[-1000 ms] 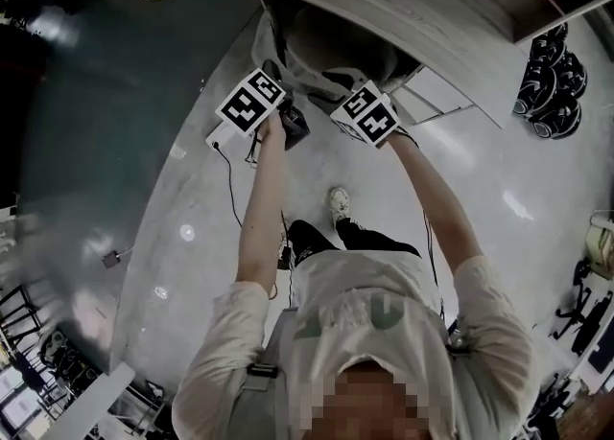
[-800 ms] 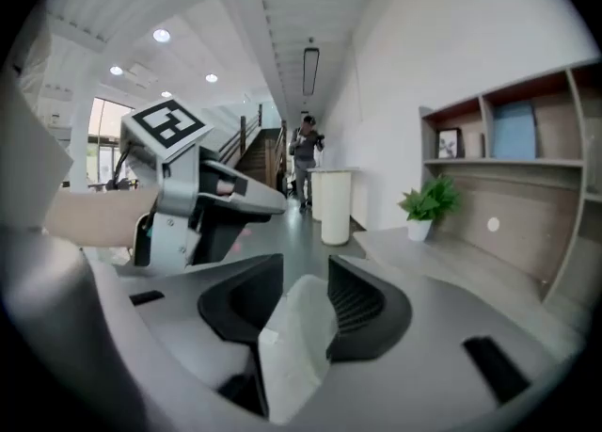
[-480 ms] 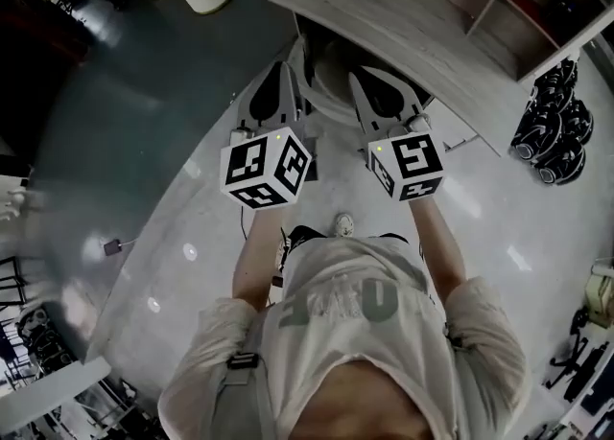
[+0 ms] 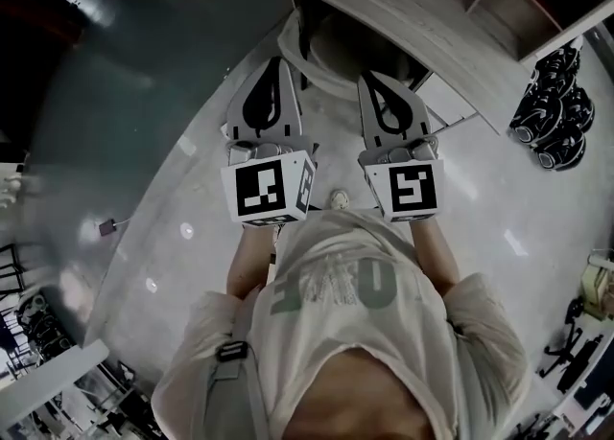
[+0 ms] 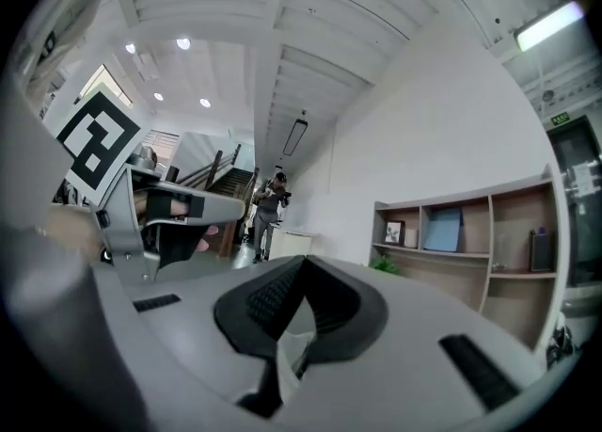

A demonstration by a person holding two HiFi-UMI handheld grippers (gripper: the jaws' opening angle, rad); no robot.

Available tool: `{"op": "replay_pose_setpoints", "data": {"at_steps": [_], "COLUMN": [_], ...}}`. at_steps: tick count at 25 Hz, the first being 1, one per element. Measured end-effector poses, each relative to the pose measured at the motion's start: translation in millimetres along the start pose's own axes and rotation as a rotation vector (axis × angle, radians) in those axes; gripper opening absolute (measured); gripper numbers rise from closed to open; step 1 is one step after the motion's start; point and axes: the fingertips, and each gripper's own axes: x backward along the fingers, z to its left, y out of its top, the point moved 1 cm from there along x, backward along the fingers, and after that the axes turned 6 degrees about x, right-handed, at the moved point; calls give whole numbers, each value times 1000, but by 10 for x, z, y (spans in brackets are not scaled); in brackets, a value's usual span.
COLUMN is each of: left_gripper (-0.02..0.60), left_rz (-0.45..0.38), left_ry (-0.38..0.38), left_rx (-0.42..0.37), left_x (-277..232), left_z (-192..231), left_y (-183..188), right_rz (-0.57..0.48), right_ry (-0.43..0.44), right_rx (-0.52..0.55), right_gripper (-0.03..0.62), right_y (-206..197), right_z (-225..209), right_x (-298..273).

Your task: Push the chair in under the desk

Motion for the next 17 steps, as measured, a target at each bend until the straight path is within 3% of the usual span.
{"op": "replay_pose_setpoints", "data": {"at_steps": [17], "left_gripper": [15], "left_rz": [25], "left_ry": [48], "left_rx": [-19], "left_x": [-47], "left_z": [268], "left_y": [-15], "right_rz": [8], "right_ry": [-7], "right_rx": [-36], "right_gripper": [18], "right_y": [-98], "right_z": [7], "right_x": [-174]}}
